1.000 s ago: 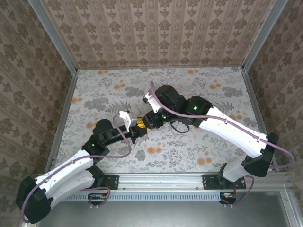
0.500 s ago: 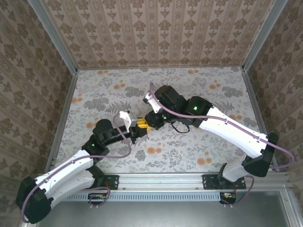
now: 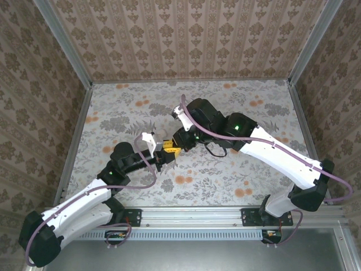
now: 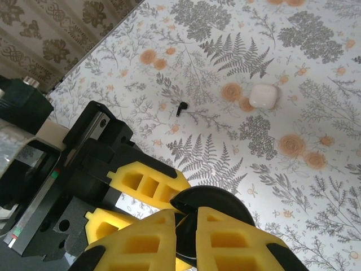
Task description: Insert the wireless bluetooth earbuds into the charging case
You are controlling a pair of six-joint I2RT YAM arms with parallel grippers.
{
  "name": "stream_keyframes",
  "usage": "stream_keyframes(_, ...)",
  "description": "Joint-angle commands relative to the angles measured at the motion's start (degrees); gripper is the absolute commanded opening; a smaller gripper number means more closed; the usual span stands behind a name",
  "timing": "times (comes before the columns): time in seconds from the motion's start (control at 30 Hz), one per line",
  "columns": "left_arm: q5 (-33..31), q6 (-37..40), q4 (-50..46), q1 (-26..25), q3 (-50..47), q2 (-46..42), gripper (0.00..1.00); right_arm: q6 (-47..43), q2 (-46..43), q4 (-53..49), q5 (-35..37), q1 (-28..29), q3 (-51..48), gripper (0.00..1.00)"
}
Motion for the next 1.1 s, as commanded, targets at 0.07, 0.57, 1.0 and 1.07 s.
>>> stream_keyframes(0.07, 0.23, 1.72, 1.97, 0.36, 0.96, -1.15, 0.00, 2.44, -1.76, -1.57, 3.87, 0.07, 1.70, 0.12)
stream_keyframes(0.57, -0.16, 1.57, 2.76, 0.33, 1.29, -0.68, 0.00, 6.35, -3.25, -0.68, 3.93, 0.94, -2.29, 0.11)
stream_keyframes(1.0, -0.15, 0.96, 3.14, 0.33, 1.56, -0.58, 0.00, 7.36, -3.54, 0.73, 2.21, 1.37, -4.86, 0.11)
stream_keyframes(1.07, -0.26, 0.96, 3.11, 0.33, 1.57, -0.57, 0.00, 7.78, -3.67, 0.63, 2.37, 1.37, -5.00, 0.11)
